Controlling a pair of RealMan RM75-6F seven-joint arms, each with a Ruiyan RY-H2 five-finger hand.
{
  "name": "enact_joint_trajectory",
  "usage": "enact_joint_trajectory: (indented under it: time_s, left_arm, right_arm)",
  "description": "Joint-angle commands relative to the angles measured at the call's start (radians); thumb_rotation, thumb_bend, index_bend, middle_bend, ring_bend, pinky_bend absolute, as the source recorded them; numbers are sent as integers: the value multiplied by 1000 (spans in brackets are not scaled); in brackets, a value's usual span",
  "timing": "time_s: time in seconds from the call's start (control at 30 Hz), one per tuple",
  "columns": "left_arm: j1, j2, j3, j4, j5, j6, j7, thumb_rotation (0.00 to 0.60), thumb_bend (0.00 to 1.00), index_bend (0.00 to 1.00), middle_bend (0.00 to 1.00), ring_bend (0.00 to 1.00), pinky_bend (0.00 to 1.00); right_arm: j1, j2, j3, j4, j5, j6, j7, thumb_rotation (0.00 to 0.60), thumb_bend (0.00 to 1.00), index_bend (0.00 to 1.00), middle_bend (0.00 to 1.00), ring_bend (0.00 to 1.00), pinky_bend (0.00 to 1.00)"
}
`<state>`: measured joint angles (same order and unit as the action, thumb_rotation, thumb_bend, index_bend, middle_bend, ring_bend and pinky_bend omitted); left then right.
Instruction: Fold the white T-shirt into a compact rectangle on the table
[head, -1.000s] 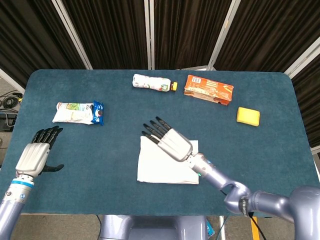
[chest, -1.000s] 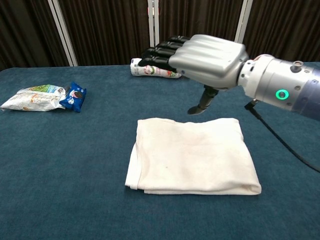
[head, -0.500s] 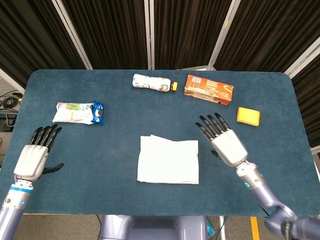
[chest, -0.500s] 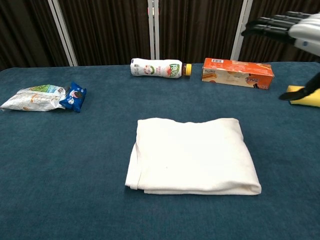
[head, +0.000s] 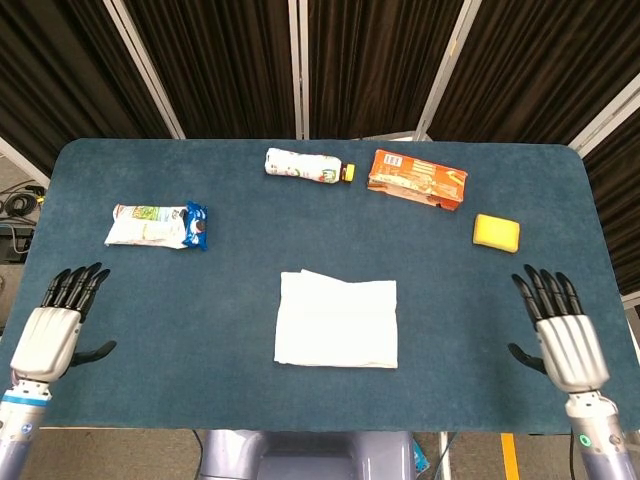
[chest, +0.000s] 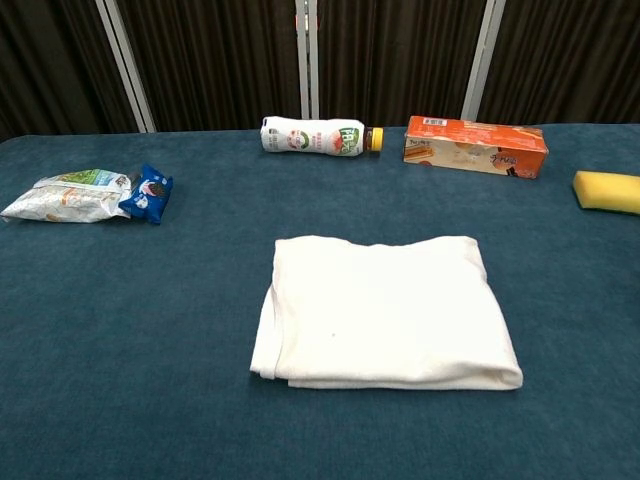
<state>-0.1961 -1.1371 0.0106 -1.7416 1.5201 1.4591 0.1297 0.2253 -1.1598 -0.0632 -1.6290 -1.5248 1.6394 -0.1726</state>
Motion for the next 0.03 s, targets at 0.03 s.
enact_joint_trajectory:
  time_s: [0.03]
  left_arm:
    - [11,12,2,-8,14,16,-14,600,0,0,0,0,0]
  right_arm:
    - [-40,-14,-1,44,-17,37,31,600,0,0,0,0,0]
